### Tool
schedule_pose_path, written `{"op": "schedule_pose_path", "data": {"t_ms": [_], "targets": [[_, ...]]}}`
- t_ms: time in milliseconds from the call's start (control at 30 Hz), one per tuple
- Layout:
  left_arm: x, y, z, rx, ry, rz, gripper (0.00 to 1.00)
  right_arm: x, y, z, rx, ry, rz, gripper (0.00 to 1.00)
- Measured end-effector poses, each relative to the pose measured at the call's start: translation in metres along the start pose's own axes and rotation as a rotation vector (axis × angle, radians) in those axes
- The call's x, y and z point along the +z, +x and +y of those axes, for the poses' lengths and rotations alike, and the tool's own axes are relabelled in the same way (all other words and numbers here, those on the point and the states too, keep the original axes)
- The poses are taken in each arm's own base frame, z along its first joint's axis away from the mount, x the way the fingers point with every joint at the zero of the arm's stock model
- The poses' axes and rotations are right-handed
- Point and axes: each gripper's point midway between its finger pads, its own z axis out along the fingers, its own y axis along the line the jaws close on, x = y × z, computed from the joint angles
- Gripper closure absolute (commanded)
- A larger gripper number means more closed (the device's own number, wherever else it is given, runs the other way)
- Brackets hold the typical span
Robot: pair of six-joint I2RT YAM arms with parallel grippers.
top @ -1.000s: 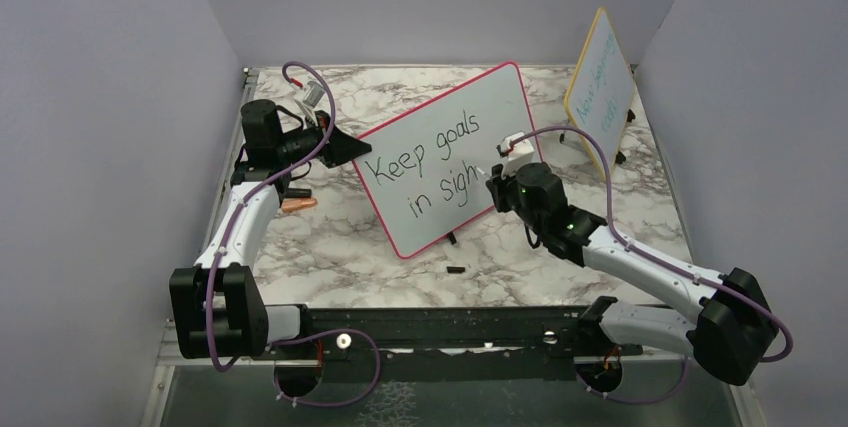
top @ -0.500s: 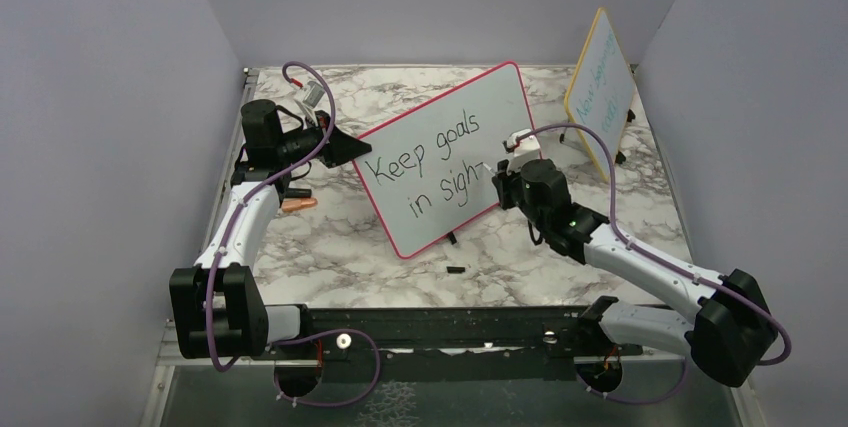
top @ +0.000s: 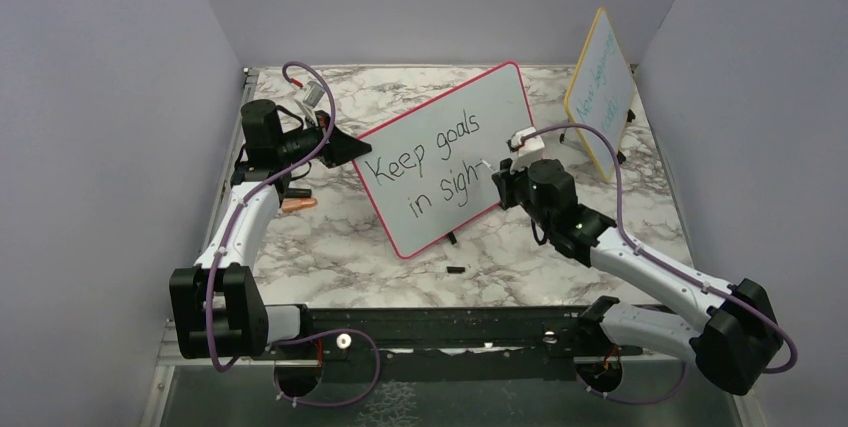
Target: Write a sentence on the whiteboard
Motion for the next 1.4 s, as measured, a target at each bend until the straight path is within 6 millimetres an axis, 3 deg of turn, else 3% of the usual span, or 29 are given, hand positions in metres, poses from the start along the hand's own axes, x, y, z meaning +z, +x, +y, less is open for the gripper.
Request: {"op": "schedule_pose_path", "data": {"t_ms": [367,867,1400], "targets": [[0.0,0.0,0.0,0.0,0.0,0.0,1.0,0.006,0.007,0.003,-0.013,-0.009,0.023,1.0],[0.0,0.0,0.0,0.0,-0.001,0.0,1.0,0.012,0.002,0.005,-0.017,-0.012,0.013,0.99],[0.0,0.0,0.0,-0.001,-0.001,0.0,1.0,0.007,0.013,0.009,0.003,-0.037,0.056,1.0]]}}
